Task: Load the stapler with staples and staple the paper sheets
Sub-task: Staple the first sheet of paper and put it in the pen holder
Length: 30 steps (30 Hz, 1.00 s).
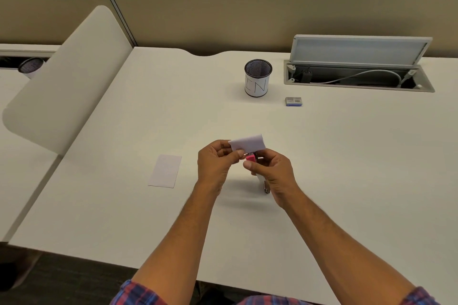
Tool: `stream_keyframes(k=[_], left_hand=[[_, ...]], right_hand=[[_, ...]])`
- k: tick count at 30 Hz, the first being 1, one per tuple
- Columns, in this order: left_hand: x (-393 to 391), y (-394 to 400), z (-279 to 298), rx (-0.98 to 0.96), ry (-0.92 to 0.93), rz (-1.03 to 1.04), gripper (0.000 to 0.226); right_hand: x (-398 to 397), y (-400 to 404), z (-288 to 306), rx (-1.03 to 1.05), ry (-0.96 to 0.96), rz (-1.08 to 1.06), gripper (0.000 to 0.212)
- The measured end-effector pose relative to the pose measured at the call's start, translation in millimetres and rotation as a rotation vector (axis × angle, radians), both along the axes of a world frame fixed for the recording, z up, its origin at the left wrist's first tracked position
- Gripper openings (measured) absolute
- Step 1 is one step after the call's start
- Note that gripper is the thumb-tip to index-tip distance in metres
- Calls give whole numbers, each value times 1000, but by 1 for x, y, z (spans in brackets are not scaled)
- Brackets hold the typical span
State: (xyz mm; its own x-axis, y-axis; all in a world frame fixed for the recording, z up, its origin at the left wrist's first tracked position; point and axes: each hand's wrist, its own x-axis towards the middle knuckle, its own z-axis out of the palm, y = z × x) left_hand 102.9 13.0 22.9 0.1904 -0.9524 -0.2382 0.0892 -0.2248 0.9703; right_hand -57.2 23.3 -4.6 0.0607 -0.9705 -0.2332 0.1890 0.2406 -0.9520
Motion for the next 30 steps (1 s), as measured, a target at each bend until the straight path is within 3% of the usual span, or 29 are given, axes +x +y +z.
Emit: stream_keyframes(k=[6,25,30], left_hand=[[-1,-2,-1,-28,3,23,23],[0,0,-7,-45,1,-17,23],[1,-1,-8,-17,11,-40,26]], right_hand=[[0,0,1,-31,12,6,41],[3,1,6,-15,-1,-65,29],[4,2,5,6,-14,-73,40]])
